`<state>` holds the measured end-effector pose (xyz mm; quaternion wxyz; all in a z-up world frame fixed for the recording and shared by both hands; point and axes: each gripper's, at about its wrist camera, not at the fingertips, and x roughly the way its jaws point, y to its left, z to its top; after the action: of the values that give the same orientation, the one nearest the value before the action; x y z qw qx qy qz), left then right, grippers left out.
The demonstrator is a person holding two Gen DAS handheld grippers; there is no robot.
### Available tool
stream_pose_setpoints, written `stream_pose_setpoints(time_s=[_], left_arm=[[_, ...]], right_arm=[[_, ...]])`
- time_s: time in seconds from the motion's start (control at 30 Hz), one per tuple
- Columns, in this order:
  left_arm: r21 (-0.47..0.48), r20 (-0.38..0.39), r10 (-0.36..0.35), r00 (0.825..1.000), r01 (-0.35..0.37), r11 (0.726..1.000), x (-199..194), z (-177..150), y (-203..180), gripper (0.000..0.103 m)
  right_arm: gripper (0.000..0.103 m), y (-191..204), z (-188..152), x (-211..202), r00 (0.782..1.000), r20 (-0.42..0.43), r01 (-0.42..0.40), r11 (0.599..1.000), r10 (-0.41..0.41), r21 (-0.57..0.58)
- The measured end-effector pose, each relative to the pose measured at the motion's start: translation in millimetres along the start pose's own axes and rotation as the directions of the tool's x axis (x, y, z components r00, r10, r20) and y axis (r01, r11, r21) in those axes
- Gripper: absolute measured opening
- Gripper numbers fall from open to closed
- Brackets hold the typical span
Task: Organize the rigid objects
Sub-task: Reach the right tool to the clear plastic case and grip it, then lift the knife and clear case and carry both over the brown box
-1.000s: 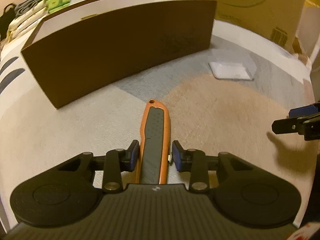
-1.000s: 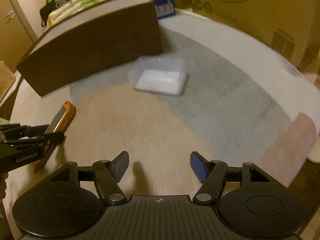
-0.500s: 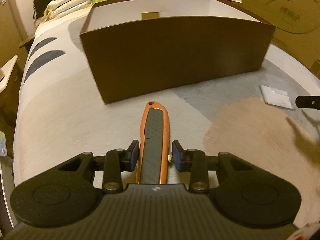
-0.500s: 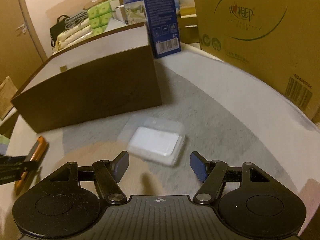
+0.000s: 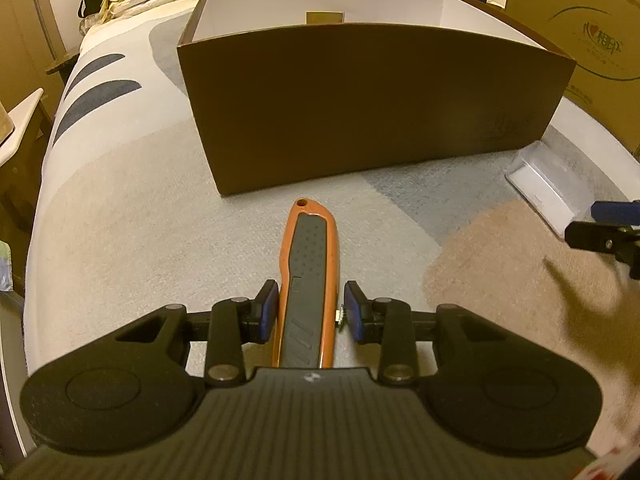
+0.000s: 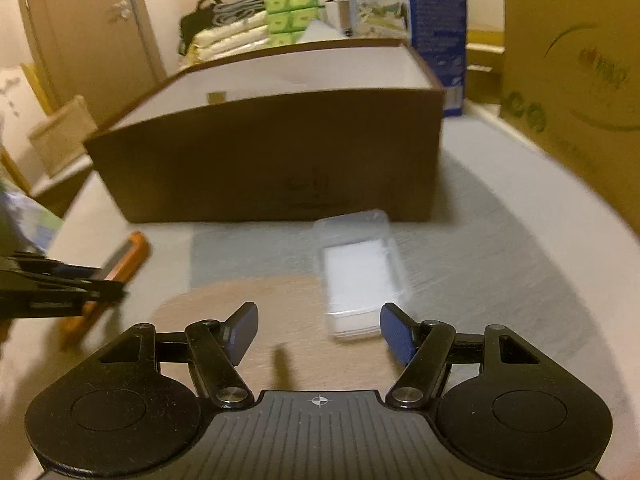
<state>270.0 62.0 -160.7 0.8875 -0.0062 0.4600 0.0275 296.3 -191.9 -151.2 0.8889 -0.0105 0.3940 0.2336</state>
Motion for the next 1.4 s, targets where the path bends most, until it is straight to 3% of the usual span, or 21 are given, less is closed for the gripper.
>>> stream_pose_setpoints(time_s=[0.13, 0.23, 0.6, 0.63, 0.67, 1.07, 1.4], left_arm=[[-0.012, -0.009, -0.008, 1.000, 0.008, 1.000, 1, 2, 3, 0.031], [-0.011, -0.012, -0.005, 1.000, 0.005, 1.000, 3, 3, 2, 0.031], [-0.006, -0.027, 0.001, 1.000, -0.001, 1.000, 7, 8, 1, 0.029], [-0.002, -0.031, 0.002, 1.000, -0.002, 1.000, 8, 8, 1, 0.029], [0.002, -0.032, 0.004, 0.999, -0.004, 1.000, 8, 8, 1, 0.029], [0.026, -0.060, 0.009, 0.998, -0.008, 1.000, -1, 1, -5, 0.027], [0.069, -0.098, -0.022, 0.995, 0.029, 0.997, -34, -41, -27, 0.027]], right_arm=[[0.065, -14, 10, 9, 0.998, -0.020, 0.062, 0.998, -0.062, 0.025], [0.066, -22, 18, 18, 0.999, -0.038, 0.038, 0.998, -0.036, 0.048], [0.066, 0, 31, 53, 0.990, -0.090, 0.101, 0.992, -0.107, -0.072], [0.060, 1, 30, 54, 0.989, -0.095, 0.104, 0.992, -0.111, -0.075], [0.053, 3, 28, 54, 0.988, -0.100, 0.108, 0.991, -0.115, -0.078], [0.053, 30, -6, 21, 0.988, -0.141, 0.065, 0.998, -0.067, -0.023], [0.053, 59, -56, -24, 0.984, -0.178, 0.026, 1.000, -0.025, 0.006]])
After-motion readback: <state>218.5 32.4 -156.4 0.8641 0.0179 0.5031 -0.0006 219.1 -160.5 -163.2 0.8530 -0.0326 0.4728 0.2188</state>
